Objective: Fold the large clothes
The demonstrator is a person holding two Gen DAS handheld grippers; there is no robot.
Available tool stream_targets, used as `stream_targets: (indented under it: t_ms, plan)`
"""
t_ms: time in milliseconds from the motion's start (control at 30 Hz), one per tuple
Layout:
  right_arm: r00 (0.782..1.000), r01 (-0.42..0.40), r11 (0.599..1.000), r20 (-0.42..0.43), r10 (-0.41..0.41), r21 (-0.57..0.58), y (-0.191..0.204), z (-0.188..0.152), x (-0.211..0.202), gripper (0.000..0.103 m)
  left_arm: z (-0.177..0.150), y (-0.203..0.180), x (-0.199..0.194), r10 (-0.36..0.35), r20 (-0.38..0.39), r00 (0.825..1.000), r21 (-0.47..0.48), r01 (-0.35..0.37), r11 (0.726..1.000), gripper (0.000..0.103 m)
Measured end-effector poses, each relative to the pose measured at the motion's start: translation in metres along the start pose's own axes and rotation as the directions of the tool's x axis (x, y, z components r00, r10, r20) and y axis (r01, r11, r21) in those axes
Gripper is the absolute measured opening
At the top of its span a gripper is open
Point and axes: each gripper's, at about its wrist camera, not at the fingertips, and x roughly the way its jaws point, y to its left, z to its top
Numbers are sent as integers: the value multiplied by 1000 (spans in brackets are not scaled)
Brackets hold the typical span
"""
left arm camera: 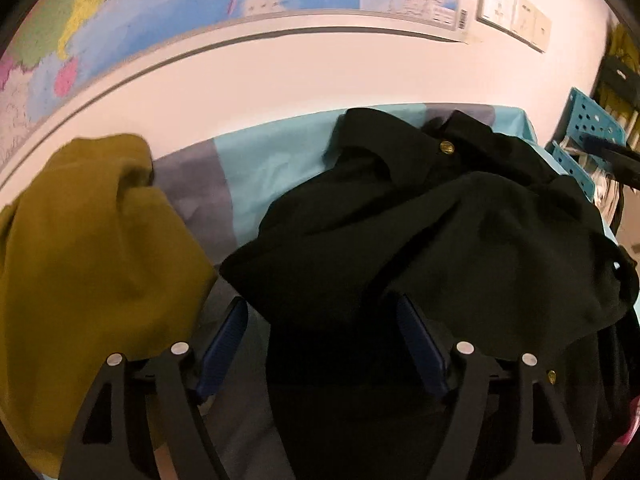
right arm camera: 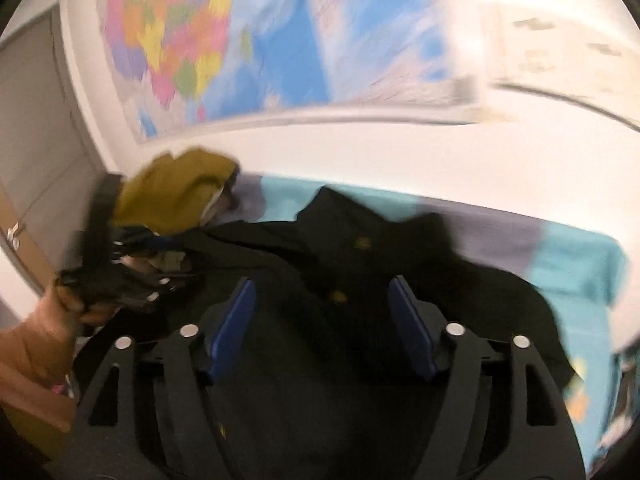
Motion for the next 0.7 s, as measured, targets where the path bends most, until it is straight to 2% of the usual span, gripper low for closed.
stream_targets:
  t_ms: [67,100,167,233,300,333,367,400,433,500,567,633,667,700]
  plan:
    - [999,46,998,-5,-46,47,-22,-26,-35,83,-2,5,4,43,-2,999,-22,-43,999,60]
    - [998,67,995,-25,-65,80,-34,-41,-48,83,-3,7,7,88,-18,996,-32,-89,996,52]
    - [993,106,987,-60,-99,124,-41,-67,-55,86,-5,10,10,115,-37,993,-45,-117,992,52]
    - [988,121,980,-110,-104,156,-45,-94,-58,86,-9,3,5,136,-20,990,-22,-137,990,53]
    - [983,142,979,-139,-122,147,-42,-111,-50,86,-10,-7,-7,126,21,992,1,-126,992,61]
    - [981,148,979,-146,-128,140,-41,-114,-44,78,-10,-12,-14,101,41,994,14,-102,995,67]
    - [981,149,980,-147,-129,130,-40,-116,-39,49,-9,-19,-21,74,68,995,41,-77,996,69]
    - [981,148,980,-149,-128,133,-41,-116,-33,33,-8,-24,-23,63,87,994,65,-69,996,74]
    - [982,137,981,-148,-117,134,-42,-116,-32,9,-9,-32,-25,49,99,994,96,-58,994,77]
    - [984,154,984,-105,-144,91,-38,-104,-37,6,-10,-42,-20,24,78,997,136,-35,990,77]
    - [987,159,986,-46,-157,47,-32,-83,-44,6,-11,-39,-4,21,22,1000,123,-24,992,75]
    - [986,162,986,35,-163,30,-32,-61,-58,6,-10,-30,8,84,-9,996,78,-83,994,69]
    - [982,169,985,81,-171,30,-35,-49,-65,6,-12,-25,10,105,-11,994,64,-104,993,67]
    - [975,180,983,126,-183,34,-40,-38,-70,6,-13,-15,12,120,-18,993,28,-120,992,61]
